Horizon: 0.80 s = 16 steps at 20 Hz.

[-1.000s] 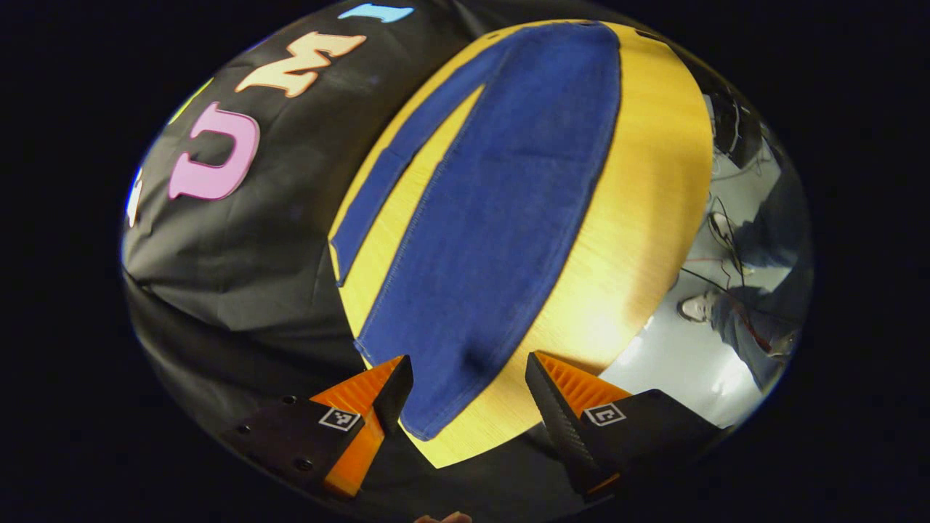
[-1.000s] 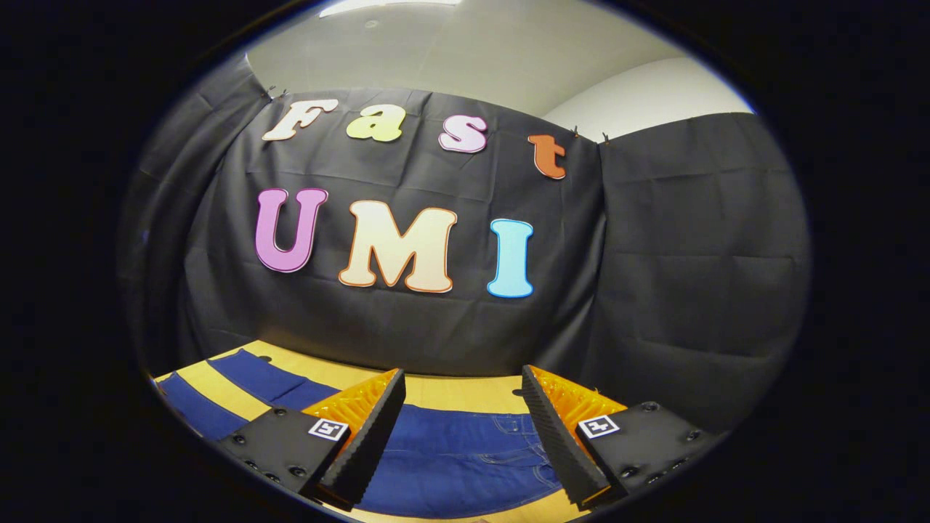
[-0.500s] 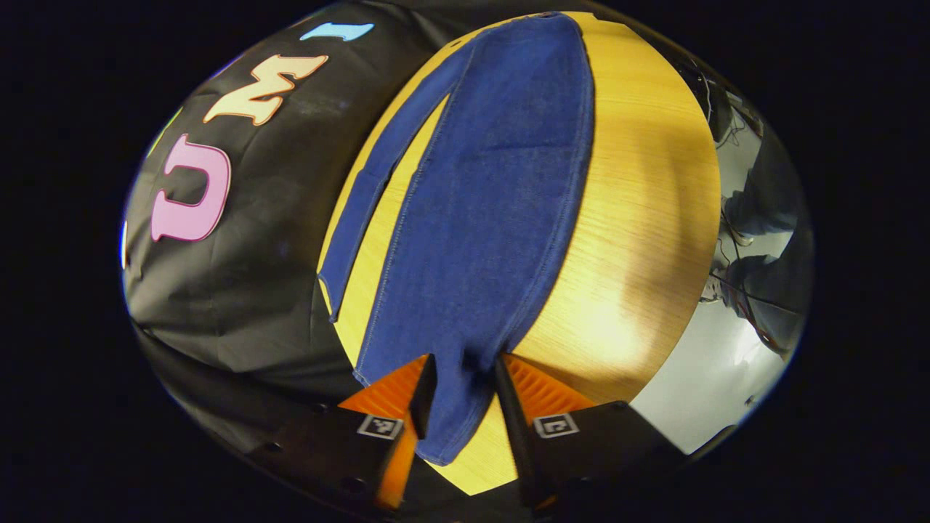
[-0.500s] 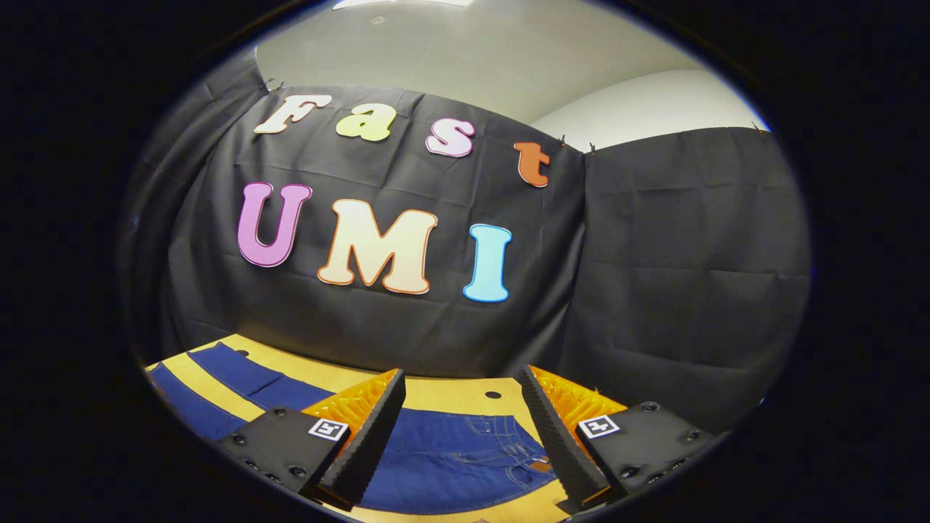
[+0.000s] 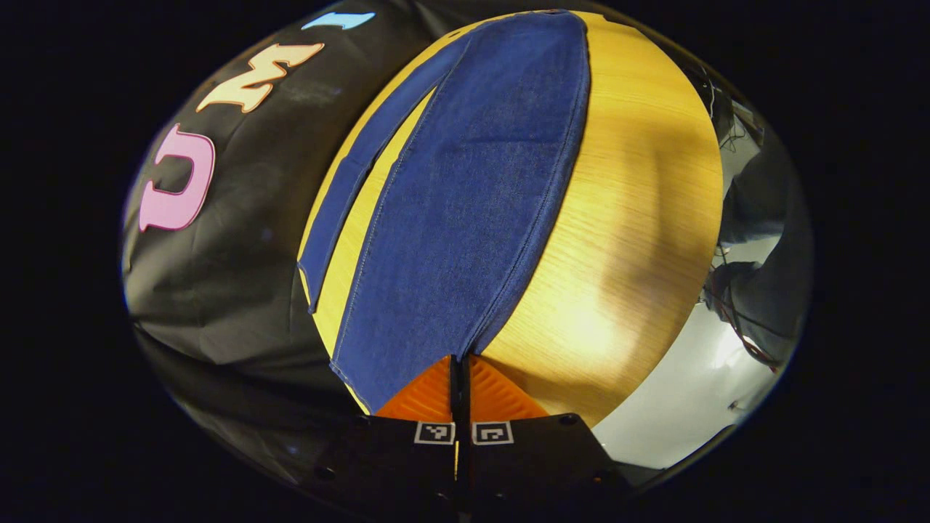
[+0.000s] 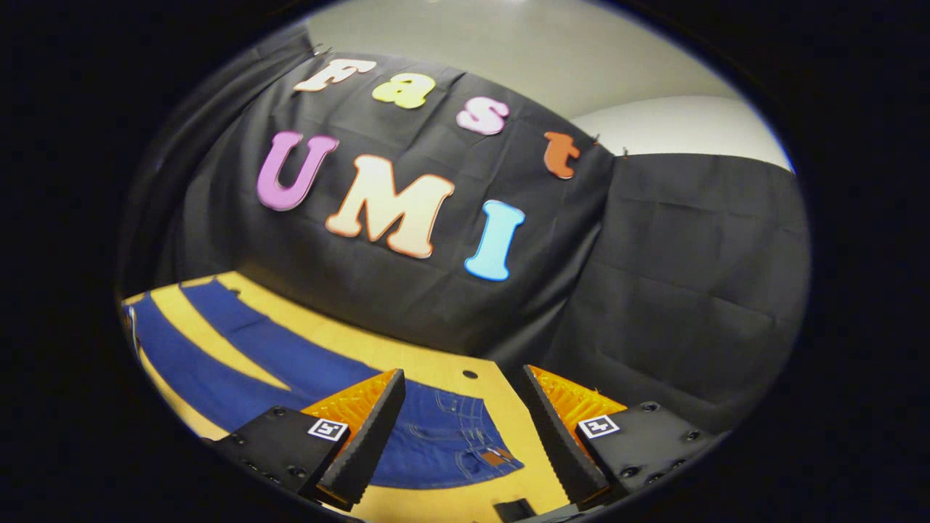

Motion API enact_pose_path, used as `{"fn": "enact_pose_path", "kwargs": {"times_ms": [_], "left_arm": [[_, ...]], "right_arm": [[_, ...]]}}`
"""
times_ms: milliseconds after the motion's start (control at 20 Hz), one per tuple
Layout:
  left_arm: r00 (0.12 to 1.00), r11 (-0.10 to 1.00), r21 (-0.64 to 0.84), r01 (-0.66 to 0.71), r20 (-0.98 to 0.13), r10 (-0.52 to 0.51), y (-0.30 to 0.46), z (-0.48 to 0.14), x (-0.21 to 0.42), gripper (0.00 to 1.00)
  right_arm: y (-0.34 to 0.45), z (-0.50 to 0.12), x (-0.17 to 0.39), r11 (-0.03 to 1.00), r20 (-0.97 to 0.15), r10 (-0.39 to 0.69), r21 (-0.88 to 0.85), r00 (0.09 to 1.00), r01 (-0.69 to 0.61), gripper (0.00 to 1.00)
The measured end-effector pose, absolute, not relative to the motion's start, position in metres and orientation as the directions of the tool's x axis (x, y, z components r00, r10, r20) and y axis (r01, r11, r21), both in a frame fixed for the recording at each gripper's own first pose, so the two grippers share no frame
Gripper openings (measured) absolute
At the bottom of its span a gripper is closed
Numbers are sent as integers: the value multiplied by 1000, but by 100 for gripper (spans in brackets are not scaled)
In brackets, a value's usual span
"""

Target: Grasp the waist and the cuffs of the jeans and fold them to make the two legs overlap; first hold the waist and fold one-third of the jeans toward the cuffs, then hold the cuffs and fold the remaining one-third in the same direction to finish folding.

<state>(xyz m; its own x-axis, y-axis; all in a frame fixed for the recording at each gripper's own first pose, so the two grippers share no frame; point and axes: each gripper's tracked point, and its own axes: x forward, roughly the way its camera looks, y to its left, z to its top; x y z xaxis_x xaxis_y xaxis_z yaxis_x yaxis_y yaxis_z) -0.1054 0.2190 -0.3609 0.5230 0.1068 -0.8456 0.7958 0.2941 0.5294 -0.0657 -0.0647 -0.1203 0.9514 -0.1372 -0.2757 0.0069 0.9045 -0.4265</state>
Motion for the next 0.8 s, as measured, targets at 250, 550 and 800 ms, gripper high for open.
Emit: {"fn": "enact_pose_path", "kwargs": {"times_ms": [250,550,800], "left_arm": [[475,329,497,803,-867,150,221,-363,-106,0],[437,309,495,812,-867,239,221,-363,-108,0],[417,308,496,812,-862,289,222,-364,-108,0]], "right_arm": [[-119,-225,-96,726,-523,-85,-616,848,-307,99],[-161,-314,-117,400,-681,-54,-685,731,-609,99],[-160,-363,-123,223,-752,22,-639,659,-736,100]]}}
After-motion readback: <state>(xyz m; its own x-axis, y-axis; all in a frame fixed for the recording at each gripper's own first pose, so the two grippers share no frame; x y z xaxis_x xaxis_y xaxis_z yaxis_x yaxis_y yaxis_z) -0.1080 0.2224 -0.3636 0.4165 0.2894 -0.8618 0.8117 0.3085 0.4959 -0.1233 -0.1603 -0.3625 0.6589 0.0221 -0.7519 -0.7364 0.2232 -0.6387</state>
